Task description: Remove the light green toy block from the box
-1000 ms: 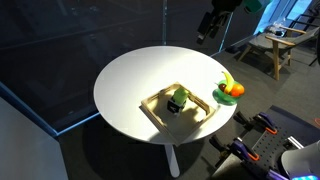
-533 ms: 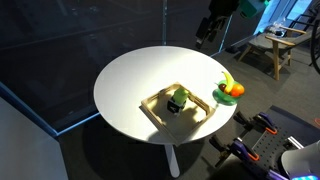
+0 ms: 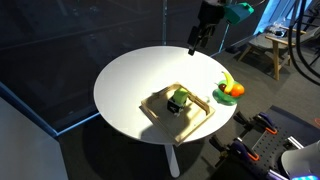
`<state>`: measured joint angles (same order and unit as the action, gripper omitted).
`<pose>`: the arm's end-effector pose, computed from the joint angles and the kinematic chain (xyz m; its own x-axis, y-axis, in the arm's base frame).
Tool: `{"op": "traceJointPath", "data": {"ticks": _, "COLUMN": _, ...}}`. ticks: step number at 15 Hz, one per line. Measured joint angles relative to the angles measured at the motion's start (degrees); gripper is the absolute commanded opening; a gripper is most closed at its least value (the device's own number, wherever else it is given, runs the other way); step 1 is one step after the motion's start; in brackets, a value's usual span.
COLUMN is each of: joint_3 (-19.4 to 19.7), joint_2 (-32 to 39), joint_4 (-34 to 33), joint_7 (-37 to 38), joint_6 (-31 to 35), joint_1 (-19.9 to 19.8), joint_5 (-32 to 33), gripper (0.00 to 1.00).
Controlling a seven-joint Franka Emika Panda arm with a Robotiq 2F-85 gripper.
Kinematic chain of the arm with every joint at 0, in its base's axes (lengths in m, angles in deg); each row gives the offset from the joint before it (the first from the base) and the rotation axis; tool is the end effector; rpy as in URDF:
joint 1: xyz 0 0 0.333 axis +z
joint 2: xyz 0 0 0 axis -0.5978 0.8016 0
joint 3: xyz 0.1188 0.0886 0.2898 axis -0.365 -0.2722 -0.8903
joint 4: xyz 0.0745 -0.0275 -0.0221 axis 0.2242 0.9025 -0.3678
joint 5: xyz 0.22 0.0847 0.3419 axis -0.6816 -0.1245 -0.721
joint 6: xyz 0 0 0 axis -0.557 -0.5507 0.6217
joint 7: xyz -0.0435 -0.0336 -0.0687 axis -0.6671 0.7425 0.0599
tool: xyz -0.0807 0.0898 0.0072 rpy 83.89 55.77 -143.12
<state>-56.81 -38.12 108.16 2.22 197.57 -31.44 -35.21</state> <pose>0.5092 0.0767 0.4296 0.9825 0.1448 0.1168 0.1502 -0.9879 -0.0387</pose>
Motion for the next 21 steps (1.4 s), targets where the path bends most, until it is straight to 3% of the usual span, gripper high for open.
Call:
{"op": "traceJointPath", "data": {"ticks": 13, "joint_3": -3.0, "joint_2": 15.0, "joint_4": -8.9, "joint_7": 3.2, "joint_6": 1.7, "joint_1": 1.0, "joint_5": 5.4, "gripper": 1.00}}
{"op": "traceJointPath", "data": {"ticks": 21, "joint_3": -3.0, "joint_2": 20.4, "joint_4": -9.7, "joint_7": 6.4, "joint_6": 1.7, "joint_1": 1.4, "joint_5": 6.5, "gripper": 1.00}}
